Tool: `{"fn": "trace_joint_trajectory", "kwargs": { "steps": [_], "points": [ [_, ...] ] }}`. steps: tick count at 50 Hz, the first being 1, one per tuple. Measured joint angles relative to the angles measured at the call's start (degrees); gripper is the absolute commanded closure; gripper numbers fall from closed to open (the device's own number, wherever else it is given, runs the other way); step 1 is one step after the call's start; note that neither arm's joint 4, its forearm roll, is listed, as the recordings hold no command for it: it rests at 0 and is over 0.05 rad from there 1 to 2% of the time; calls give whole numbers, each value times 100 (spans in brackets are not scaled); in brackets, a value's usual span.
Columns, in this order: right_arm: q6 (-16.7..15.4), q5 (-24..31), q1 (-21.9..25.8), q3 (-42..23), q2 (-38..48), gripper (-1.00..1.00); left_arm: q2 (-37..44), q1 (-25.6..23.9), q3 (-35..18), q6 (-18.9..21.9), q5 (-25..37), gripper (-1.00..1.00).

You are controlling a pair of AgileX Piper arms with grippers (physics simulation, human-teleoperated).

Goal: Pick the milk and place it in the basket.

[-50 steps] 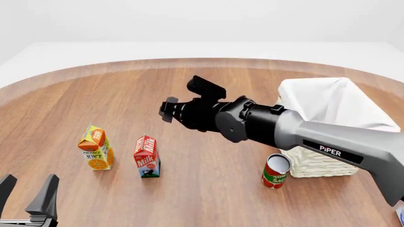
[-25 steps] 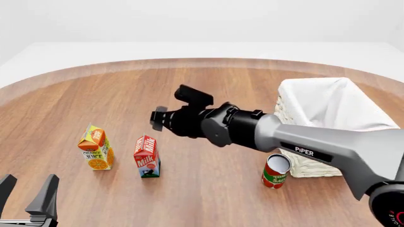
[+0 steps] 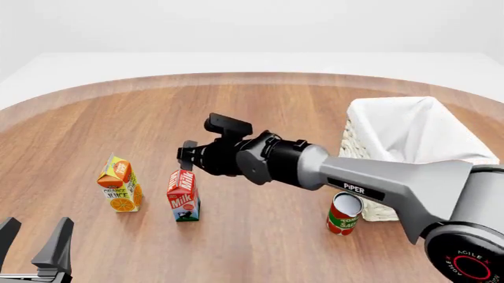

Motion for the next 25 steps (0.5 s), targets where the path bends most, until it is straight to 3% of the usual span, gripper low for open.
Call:
{"fn": "trace_joint_trajectory", "kwargs": {
  "steps": [25],
  "points": [
    [95, -65, 107, -159, 337, -100, 0, 0, 0, 0, 0, -100]
  ]
}}
